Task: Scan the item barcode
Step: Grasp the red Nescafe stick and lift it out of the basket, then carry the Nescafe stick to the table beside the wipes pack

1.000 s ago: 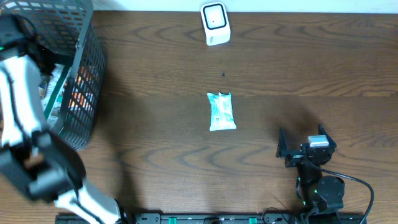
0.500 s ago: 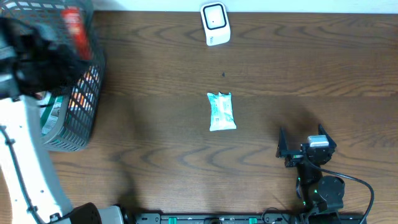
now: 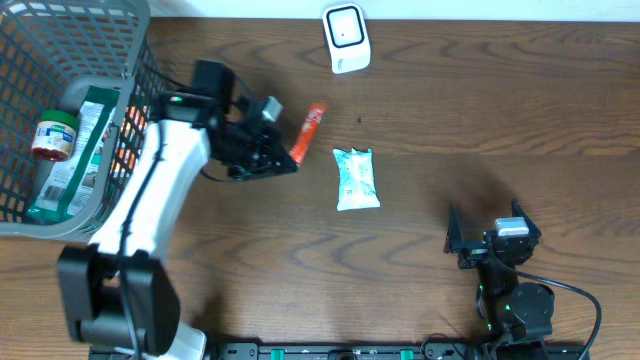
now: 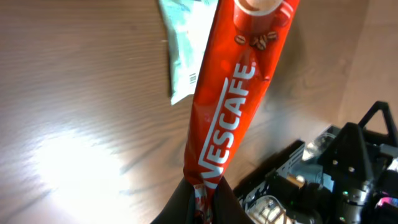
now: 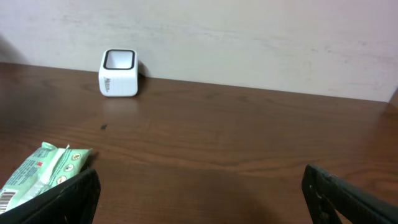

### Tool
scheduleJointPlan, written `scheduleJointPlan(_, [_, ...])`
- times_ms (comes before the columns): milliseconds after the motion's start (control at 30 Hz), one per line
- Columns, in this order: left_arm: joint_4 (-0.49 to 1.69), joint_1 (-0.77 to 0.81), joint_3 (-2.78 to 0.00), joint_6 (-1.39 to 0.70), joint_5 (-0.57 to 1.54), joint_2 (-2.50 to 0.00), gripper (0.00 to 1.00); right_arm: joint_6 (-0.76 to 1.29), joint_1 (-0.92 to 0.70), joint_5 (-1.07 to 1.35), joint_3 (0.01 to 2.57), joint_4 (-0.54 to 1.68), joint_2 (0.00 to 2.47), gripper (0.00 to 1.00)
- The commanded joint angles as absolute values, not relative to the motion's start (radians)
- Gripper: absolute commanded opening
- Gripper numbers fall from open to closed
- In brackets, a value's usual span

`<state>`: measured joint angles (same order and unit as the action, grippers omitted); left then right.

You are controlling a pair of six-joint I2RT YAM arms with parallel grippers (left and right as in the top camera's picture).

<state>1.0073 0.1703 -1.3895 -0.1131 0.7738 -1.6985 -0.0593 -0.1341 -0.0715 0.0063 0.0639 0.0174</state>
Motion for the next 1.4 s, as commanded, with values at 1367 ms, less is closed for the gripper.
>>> scheduleJointPlan(1367, [0.793,0.363,-1.363,-0.163,0.986,-2.132,0.15,-0.061,-0.138,-0.077,0.006,0.068,0.013,0.99])
